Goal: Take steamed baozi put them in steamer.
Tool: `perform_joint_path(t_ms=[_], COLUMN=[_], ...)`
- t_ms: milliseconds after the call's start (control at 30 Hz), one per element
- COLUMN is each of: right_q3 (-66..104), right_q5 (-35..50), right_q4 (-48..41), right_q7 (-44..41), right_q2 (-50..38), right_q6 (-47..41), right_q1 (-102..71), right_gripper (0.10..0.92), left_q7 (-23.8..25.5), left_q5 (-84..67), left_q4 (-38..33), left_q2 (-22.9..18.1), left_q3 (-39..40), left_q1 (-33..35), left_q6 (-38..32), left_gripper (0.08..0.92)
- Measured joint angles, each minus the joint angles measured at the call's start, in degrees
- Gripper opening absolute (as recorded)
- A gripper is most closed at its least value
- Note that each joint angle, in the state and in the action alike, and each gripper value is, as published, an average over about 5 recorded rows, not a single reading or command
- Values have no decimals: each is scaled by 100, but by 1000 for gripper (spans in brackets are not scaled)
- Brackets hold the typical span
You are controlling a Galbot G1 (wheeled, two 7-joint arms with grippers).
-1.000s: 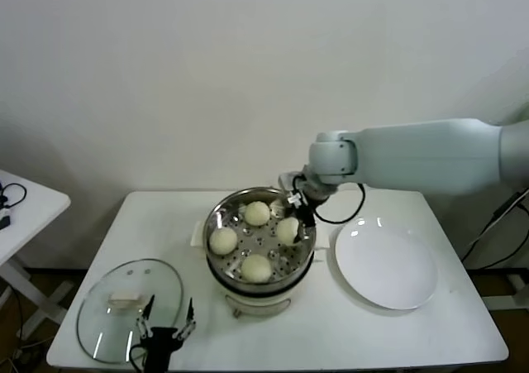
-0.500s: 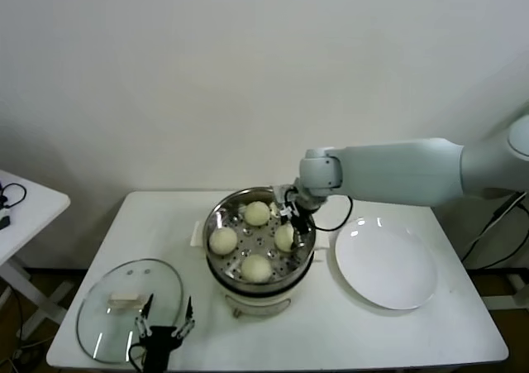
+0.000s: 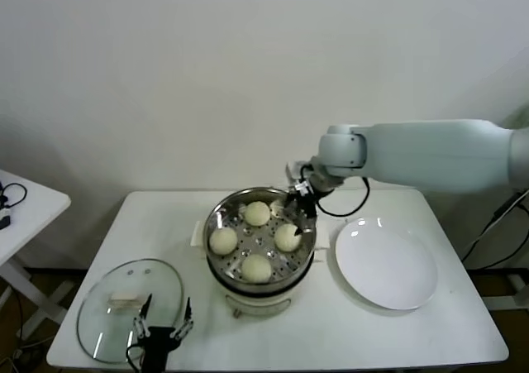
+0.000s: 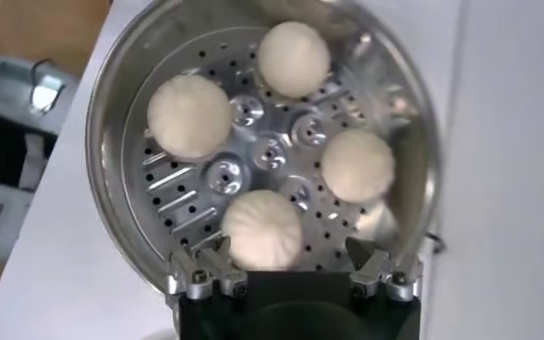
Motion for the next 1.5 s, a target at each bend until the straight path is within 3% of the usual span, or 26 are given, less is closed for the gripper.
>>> perform_joint_path(t_ms=[333,767,1200,1500], right_q3=[1814,6146,10811,12272], right_q5=[-297,-1113,-1836,-2270], right_q4=[473,1096,1870,2010], right_q7=[1134,3068,3763,3895], right_q2=[-1548,-2687,-1515,-264], right_q6=[-3,930,2417,3603], right_q1=[-1155,-5499,-10406,-13050], right_gripper=[823,823,823,823], left_q7=[-39,-52,-42,-42], left_q5=[-11,-147,-209,-246], left_q4=[81,207,256,244], left_q2=[40,60,54,28], left_q3=[72,121,128,126], left_q1=[-60,-144,-184,-208], left_q6=[-155,-410,-553,-572], left_gripper=[823,823,823,823])
